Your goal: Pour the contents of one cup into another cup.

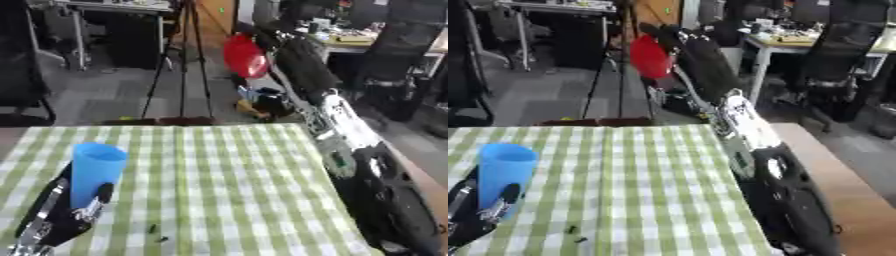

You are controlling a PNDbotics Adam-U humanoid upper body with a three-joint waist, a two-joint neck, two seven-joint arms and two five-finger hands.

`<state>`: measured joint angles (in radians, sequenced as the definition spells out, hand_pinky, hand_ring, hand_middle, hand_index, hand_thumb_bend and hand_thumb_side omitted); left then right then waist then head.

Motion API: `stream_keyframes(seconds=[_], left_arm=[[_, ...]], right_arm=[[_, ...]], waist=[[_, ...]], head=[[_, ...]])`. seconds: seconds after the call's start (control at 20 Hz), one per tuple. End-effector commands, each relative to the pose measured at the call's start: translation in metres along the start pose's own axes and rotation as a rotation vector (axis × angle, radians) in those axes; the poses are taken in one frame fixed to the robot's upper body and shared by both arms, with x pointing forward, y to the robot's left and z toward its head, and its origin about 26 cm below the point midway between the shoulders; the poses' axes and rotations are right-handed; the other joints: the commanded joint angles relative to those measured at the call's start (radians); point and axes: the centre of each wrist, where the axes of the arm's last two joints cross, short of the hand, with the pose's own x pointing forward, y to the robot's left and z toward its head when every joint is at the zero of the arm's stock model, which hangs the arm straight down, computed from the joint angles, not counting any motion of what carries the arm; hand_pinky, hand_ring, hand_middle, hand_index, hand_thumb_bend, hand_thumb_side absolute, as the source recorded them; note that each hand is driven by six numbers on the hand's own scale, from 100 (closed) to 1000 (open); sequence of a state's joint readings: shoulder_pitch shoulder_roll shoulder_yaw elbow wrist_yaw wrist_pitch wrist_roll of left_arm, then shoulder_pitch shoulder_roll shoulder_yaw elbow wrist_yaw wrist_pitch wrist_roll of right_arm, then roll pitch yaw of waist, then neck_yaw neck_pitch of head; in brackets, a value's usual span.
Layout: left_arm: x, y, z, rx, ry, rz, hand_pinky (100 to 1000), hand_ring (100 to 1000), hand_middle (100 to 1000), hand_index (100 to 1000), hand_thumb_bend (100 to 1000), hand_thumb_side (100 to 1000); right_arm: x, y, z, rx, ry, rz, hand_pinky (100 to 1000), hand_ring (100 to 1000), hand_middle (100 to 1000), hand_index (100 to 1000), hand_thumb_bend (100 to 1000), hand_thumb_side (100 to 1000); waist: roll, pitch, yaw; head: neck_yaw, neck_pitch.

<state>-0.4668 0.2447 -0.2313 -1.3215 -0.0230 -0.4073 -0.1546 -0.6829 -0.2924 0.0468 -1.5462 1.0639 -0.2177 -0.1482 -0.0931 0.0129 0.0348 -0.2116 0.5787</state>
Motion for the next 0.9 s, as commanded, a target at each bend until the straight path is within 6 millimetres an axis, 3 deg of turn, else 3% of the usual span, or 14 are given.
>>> stream_keyframes(seconds=[0.05, 0.4, 0.9], left_arm=[[0.008, 0.012, -0.004, 0.021, -0.027, -0.033, 324, 442, 470, 706, 100, 487], [0.009, 0.019, -0.001, 0.050, -0.021, -0.047, 328, 444, 471, 706, 100, 486], [0.007, 0.028, 0.005, 0.080, -0.001, -0.079, 340, 452, 478, 709, 100, 488]], right_arm=[[-0.010, -0.010, 0.003, -0.033, 0.065, -0.140, 555, 139, 163, 948, 100, 121], [-0.032, 0.002, 0.031, 0.026, 0.283, -0.541, 559, 104, 122, 964, 100, 168], [-0.055, 0.027, 0.065, 0.109, 0.479, -0.702, 566, 100, 100, 972, 100, 209]], waist=[[0.007, -0.007, -0.004], [0.013, -0.005, -0.011], [0.019, -0.005, -0.012]], head=[[0.003, -0.004], [0.011, -0.006], [0.014, -0.006]])
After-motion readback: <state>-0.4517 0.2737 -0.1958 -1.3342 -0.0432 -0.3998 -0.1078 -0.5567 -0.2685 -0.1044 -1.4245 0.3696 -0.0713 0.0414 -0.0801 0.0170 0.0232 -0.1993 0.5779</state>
